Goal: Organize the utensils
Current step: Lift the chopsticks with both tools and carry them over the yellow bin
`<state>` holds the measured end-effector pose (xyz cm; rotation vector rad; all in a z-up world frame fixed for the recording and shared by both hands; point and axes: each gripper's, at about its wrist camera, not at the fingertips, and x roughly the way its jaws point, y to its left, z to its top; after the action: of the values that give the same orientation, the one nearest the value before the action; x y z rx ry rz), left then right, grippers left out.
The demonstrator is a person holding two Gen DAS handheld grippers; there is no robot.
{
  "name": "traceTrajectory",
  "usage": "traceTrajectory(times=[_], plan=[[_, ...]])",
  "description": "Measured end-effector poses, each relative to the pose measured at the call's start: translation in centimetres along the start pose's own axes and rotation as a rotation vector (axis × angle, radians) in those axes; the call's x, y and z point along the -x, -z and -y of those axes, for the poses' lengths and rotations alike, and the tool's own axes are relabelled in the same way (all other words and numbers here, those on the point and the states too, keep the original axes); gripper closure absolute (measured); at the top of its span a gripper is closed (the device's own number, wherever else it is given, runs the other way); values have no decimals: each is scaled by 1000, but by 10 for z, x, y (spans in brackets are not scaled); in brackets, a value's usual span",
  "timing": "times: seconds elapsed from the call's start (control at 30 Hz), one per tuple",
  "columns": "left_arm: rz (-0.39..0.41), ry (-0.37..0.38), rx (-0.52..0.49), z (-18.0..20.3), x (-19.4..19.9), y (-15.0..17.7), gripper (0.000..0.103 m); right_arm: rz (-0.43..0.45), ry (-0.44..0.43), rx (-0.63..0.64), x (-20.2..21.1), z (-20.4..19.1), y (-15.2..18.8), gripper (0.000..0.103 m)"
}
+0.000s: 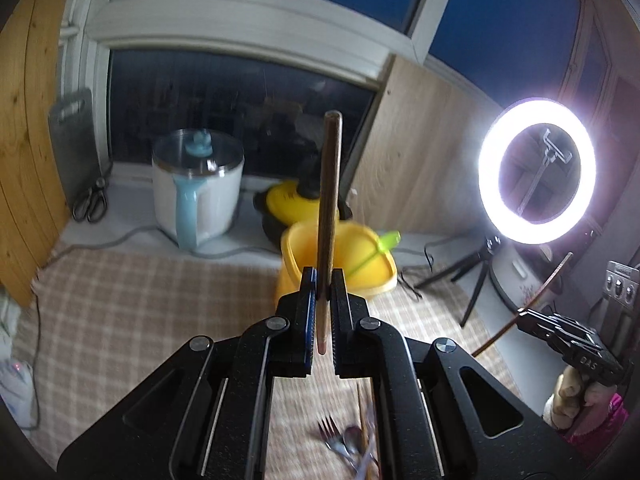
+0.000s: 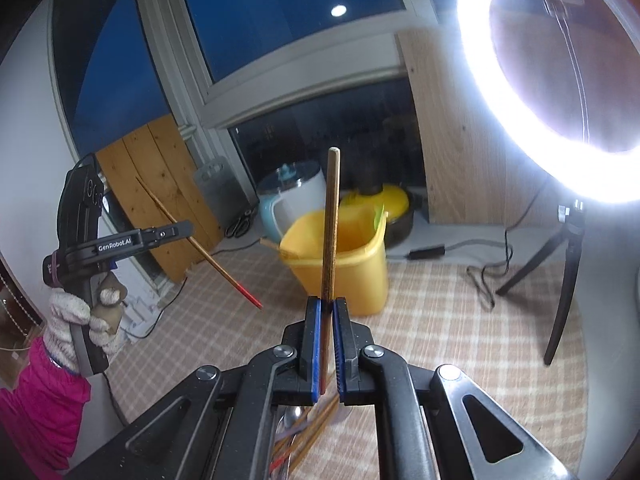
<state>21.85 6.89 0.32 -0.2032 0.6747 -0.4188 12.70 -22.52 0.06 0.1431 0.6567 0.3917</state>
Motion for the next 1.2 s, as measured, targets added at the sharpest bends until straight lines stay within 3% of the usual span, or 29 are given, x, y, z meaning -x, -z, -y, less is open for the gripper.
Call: traceTrajectory(times=[0.37,0.67,0.93,1.2], plan=[[61,2,-11,-6,-23,-49,99,102,34,79,-12,-17,-46,99],[32,8,9,-15,-62,-62,99,164,72,129,-33,-32,-77,99],[0,8,8,-17,-90,-63,99,179,114,123,-60,-30,-91,99],[-41,3,-10,-15,-116,-59,99,125,136,107,-102,-22,-87,100]])
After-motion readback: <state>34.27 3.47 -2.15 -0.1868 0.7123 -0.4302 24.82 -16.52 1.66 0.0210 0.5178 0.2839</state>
